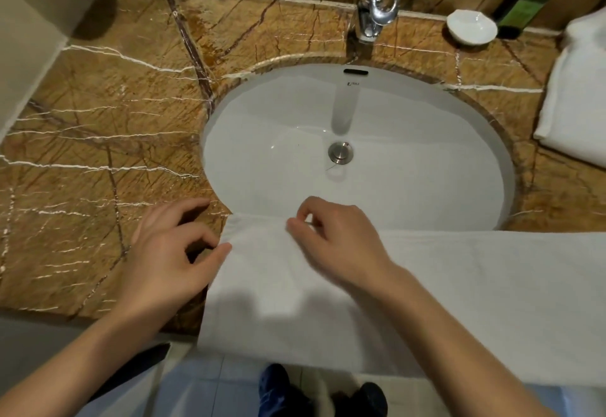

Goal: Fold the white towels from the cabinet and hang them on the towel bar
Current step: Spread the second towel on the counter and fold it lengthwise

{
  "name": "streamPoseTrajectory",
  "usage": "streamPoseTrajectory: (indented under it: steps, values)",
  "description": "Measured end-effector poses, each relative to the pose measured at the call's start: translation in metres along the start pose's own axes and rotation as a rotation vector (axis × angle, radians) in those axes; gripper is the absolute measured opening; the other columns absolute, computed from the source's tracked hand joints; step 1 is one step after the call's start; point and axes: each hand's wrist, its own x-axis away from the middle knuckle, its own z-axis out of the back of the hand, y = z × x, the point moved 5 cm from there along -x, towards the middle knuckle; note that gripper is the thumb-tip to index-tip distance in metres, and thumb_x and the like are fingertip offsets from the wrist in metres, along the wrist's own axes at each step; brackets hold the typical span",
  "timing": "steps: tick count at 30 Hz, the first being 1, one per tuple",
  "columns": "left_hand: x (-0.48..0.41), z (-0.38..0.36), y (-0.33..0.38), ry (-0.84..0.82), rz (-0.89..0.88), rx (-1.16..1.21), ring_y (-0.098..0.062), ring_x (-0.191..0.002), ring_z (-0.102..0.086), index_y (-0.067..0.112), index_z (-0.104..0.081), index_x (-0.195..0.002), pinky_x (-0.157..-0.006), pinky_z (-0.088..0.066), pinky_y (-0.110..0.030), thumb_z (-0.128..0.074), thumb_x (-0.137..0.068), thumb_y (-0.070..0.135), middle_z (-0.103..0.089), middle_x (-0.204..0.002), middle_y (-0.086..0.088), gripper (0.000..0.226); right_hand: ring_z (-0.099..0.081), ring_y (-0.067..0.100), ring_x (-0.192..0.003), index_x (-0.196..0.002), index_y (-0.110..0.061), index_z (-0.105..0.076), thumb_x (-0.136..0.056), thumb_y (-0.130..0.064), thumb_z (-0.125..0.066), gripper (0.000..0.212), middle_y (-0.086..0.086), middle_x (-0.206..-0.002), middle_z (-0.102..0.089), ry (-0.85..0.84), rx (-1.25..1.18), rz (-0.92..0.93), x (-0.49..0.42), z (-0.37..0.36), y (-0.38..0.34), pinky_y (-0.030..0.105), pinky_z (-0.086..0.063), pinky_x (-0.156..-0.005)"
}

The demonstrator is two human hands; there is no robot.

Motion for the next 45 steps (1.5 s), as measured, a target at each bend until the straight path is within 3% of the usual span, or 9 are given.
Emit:
streamPoseTrajectory:
  steps: [4,7,11,14,20,24,28,35,45]
  values:
    - [0.0,0.001,0.011,0.047,0.114,-0.127,-0.026,-0.122,-0.039,0.034,-0.057,-0.07,-0.107,-0.026,-0.055,-0.07,-0.069,0.028,-0.055,-0.128,-0.001,0.015,-0.057,0.01,-0.071,-0.076,-0.025,-0.061,-0.079,-0.034,-0.064,0.011,-0.006,-0.073,-0.063,-0.201,0.036,-0.08,0.015,0.038,0.048,0.036,-0.049,-0.07]
    - [-0.012,-0.008,0.043,0.039,-0.06,-0.189,-0.025,-0.12,-0.043,0.028,-0.063,-0.096,-0.107,-0.028,-0.059,-0.064,-0.069,0.029,-0.057,-0.124,-0.002,0.027,-0.056,0.013,-0.078,-0.079,-0.023,-0.063,-0.079,-0.028,-0.067,0.007,-0.007,-0.08,-0.06,-0.242,0.099,-0.069,0.027,0.055,0.068,0.04,-0.048,-0.077]
    - [-0.039,-0.044,0.085,-0.302,-0.291,-0.224,-0.011,-0.122,-0.041,0.034,-0.064,-0.11,-0.115,0.004,-0.048,-0.058,-0.075,0.058,-0.058,-0.113,0.015,0.043,-0.054,0.012,-0.08,-0.082,-0.023,-0.062,-0.082,-0.025,-0.067,0.006,-0.006,-0.082,-0.058,-0.244,0.141,-0.036,0.034,0.067,0.083,0.036,-0.046,-0.076]
    - [-0.053,-0.061,0.094,-0.402,-0.322,-0.214,-0.008,-0.119,-0.041,0.032,-0.065,-0.095,-0.112,0.016,-0.04,-0.066,-0.076,0.053,-0.058,-0.102,0.016,0.028,-0.051,0.009,-0.071,-0.084,-0.021,-0.063,-0.087,-0.027,-0.063,0.007,-0.01,-0.075,-0.055,-0.115,0.192,0.122,0.036,0.078,0.076,0.03,-0.04,-0.063]
    - [-0.056,-0.058,0.091,-0.176,-0.257,-0.243,-0.021,-0.098,-0.055,0.02,-0.061,-0.094,-0.114,-0.001,-0.048,-0.056,-0.088,0.039,-0.059,-0.087,0.008,0.021,-0.053,0.021,-0.084,-0.097,-0.019,-0.053,-0.097,-0.033,-0.046,0.015,-0.003,-0.094,-0.051,-0.001,0.304,0.038,0.037,0.066,0.086,0.039,-0.044,-0.072]
    - [-0.046,-0.07,0.084,-0.201,-0.203,-0.312,-0.02,-0.094,-0.056,0.019,-0.059,-0.099,-0.115,-0.006,-0.047,-0.049,-0.092,0.036,-0.058,-0.083,0.007,0.021,-0.057,0.023,-0.077,-0.097,-0.022,-0.051,-0.096,-0.039,-0.044,0.018,-0.008,-0.077,-0.057,-0.002,0.354,-0.096,0.037,0.058,0.1,0.037,-0.04,-0.073]
    - [-0.036,-0.063,0.08,-0.064,-0.197,-0.236,-0.024,-0.116,-0.053,0.015,-0.059,-0.117,-0.115,-0.014,-0.045,-0.051,-0.093,0.03,-0.063,-0.116,-0.002,0.029,-0.059,0.023,-0.075,-0.09,-0.021,-0.052,-0.095,-0.032,-0.05,0.012,-0.008,-0.069,-0.058,0.031,0.323,-0.242,0.034,0.06,0.11,0.037,-0.042,-0.077]
    - [-0.005,-0.055,0.072,-0.121,-0.267,-0.216,-0.027,-0.132,-0.042,0.015,-0.058,-0.124,-0.115,-0.02,-0.047,-0.041,-0.088,0.046,-0.051,-0.138,-0.006,0.051,-0.053,0.02,-0.102,-0.106,-0.017,-0.062,-0.09,-0.018,-0.057,0.017,0.001,-0.106,-0.062,0.394,0.3,0.02,0.073,0.062,0.073,0.032,-0.034,-0.089]
    - [0.015,-0.05,0.05,-0.228,-0.187,-0.356,-0.022,-0.139,-0.032,0.02,-0.047,-0.138,-0.118,-0.012,-0.043,-0.026,-0.092,0.05,-0.041,-0.147,-0.004,0.059,-0.026,0.027,-0.144,-0.149,-0.024,-0.03,-0.096,-0.053,-0.024,0.061,0.005,-0.155,-0.031,0.013,0.455,-0.009,0.13,0.025,0.081,0.052,-0.016,-0.114]
